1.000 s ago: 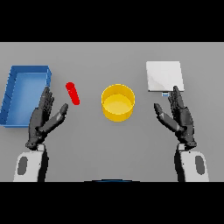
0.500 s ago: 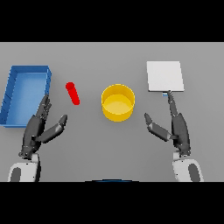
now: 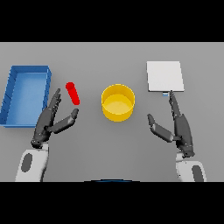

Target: Pick up the red beaker and tilt it to pour out 1 green nut into yellow bowl. Pick up the yellow bowl and place it on the metallic measuring scale.

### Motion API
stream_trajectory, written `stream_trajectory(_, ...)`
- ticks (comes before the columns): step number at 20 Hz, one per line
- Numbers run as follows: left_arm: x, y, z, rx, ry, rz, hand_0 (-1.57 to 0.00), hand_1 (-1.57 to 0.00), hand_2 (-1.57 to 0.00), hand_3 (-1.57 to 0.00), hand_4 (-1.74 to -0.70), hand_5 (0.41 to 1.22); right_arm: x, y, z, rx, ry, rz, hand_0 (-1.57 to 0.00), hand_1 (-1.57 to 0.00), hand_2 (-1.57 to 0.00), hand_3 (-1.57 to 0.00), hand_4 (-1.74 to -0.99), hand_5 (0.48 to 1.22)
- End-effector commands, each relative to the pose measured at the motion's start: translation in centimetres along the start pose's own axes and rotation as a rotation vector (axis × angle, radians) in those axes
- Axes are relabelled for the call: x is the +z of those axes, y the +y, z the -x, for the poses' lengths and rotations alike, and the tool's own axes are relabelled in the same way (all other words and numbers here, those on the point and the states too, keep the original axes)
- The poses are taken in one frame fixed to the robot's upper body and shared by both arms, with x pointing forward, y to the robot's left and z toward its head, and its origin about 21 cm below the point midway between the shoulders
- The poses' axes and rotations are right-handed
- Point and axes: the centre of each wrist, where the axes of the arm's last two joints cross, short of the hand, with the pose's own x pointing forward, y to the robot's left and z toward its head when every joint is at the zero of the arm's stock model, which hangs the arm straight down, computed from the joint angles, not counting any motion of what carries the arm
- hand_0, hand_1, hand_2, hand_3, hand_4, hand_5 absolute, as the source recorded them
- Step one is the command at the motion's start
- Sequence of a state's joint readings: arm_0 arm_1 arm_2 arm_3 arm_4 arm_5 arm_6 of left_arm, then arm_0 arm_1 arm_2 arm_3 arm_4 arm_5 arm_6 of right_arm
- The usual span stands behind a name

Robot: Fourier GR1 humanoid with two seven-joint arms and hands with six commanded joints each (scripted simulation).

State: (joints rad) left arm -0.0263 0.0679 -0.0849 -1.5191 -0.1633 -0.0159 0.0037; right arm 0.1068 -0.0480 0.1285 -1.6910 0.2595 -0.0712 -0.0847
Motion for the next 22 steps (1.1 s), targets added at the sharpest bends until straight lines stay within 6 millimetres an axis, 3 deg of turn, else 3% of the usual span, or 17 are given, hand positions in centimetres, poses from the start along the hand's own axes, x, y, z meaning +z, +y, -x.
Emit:
stream_trajectory(1, -0.8, 0.4, 0.0, -0.017, -0.012, -0.005, 0.0, 0.0, 0.0, 0.0, -1.23, 0.629, 0.0, 0.1, 0.1, 0.0, -0.009, -0.003, 0.0, 0.0, 0.0, 0.0, -1.26, 0.633)
stream_trajectory(13, -6.7, -1.0, 0.7, -0.023, 0.009, 0.02, 0.0, 0.0, 0.0, 0.0, -1.3, 0.689, -0.2, -0.3, -0.4, -0.005, -0.014, 0.003, 0.0, 0.0, 0.0, 0.0, -1.27, 0.642)
stream_trajectory(22, -9.2, -1.6, 0.6, -0.014, 0.011, 0.036, 0.0, 0.0, 0.0, 0.0, -1.31, 0.688, 0.4, -0.3, -0.1, -0.012, 0.0, 0.004, 0.0, 0.0, 0.0, 0.0, -1.269, 0.64)
